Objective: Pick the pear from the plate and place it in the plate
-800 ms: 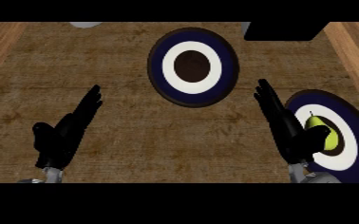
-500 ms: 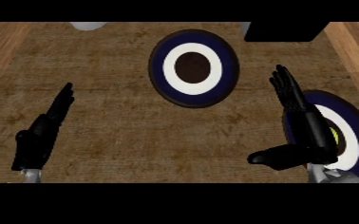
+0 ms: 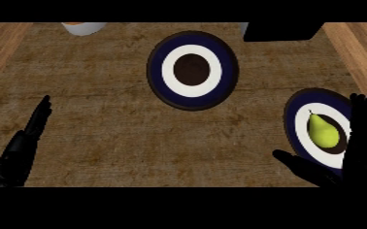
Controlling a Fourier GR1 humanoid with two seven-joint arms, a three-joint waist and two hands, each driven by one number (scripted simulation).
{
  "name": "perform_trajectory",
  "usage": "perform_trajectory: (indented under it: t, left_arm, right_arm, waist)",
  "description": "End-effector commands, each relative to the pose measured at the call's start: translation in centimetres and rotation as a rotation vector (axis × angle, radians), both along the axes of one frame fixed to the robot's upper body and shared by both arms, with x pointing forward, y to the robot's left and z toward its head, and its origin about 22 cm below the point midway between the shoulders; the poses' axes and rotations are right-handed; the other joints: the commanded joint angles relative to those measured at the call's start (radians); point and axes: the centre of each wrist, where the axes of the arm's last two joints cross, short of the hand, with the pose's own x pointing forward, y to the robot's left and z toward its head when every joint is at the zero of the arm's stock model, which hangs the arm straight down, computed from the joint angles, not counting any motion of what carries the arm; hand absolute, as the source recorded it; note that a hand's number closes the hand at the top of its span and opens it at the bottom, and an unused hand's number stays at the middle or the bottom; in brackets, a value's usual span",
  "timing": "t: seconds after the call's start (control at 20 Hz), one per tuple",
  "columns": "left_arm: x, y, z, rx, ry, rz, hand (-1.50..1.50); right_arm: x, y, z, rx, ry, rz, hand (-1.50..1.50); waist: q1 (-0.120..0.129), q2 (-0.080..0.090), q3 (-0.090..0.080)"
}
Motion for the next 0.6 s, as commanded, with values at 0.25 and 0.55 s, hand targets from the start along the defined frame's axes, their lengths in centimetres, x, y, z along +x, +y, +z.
perform_trajectory:
  t: [0.25, 0.55]
  left_arm:
    - [-1.3, -0.5, -1.4, 0.022, -0.017, -0.006, 0.0]
    - [-0.4, 0.8, -1.6, 0.023, -0.035, -0.016, 0.0]
  right_arm:
    - [-10.2, -3.3, -3.5, -0.236, 0.081, -0.037, -1.5]
    - [-12.6, -4.9, -3.2, -0.478, 0.284, -0.284, -1.5]
  waist:
    - [0.022, 0.009, -0.003]
    - [0.025, 0.015, -0.007]
